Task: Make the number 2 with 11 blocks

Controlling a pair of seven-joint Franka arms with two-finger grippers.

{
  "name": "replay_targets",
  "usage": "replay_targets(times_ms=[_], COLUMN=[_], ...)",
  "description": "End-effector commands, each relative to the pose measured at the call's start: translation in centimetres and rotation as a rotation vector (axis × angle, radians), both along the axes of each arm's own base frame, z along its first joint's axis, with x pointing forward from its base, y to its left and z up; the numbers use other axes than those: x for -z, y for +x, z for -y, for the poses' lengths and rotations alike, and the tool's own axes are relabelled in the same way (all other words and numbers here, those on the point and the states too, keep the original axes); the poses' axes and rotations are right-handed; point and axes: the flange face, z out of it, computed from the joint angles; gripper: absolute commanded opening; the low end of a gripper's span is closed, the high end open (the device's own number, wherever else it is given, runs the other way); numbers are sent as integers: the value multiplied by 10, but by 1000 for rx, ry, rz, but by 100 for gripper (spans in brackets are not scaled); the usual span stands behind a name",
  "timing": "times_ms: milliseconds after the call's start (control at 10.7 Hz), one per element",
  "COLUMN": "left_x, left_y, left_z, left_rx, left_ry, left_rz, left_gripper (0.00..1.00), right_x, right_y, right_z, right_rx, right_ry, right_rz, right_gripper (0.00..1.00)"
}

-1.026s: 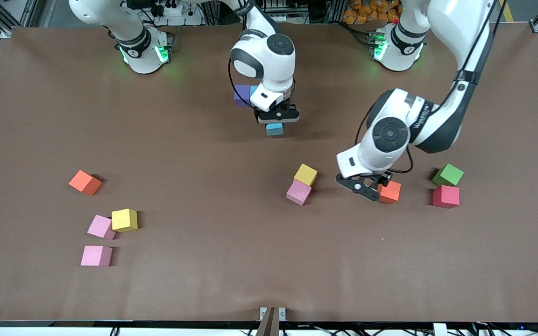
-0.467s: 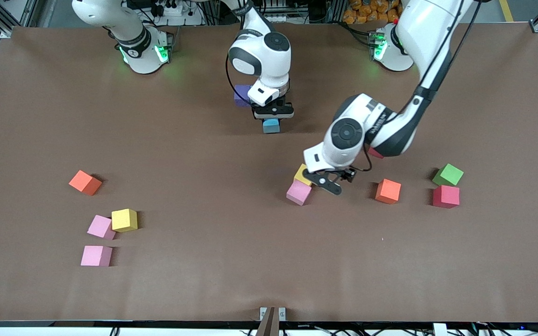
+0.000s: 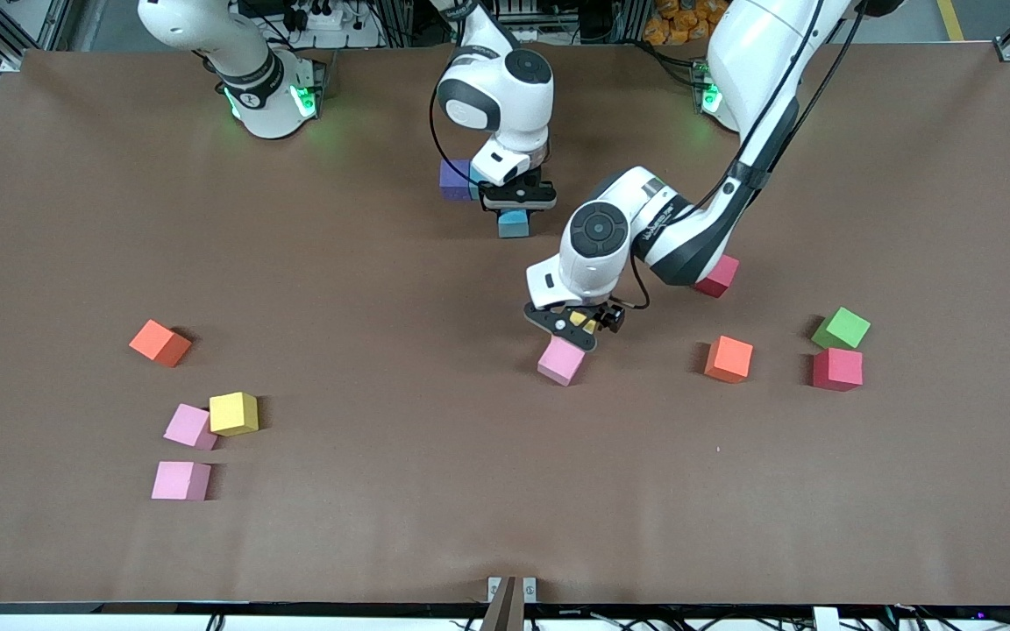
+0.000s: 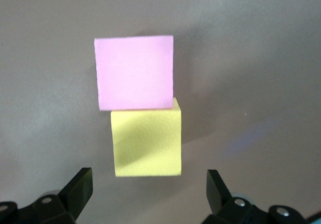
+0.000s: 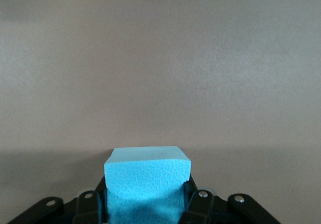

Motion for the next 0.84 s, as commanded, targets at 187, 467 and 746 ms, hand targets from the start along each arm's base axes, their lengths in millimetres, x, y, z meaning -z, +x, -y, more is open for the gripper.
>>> replay_targets(times_ms=[187, 467, 746], left_x=[11, 23, 30], left_y=[13, 13, 13], left_z=[3, 4, 4], left_rx=[35, 43, 50], left_ry=[7, 8, 7], left_rz=[52, 53, 58], left_gripper=[100, 100, 97], right_x=[6, 12, 12], right_y=[-14, -20, -25], right_z=[-3, -5, -7], right_rx=[31, 28, 34], right_ry=[5, 0, 3], right_rz=[21, 21, 18], right_gripper=[4, 3, 3])
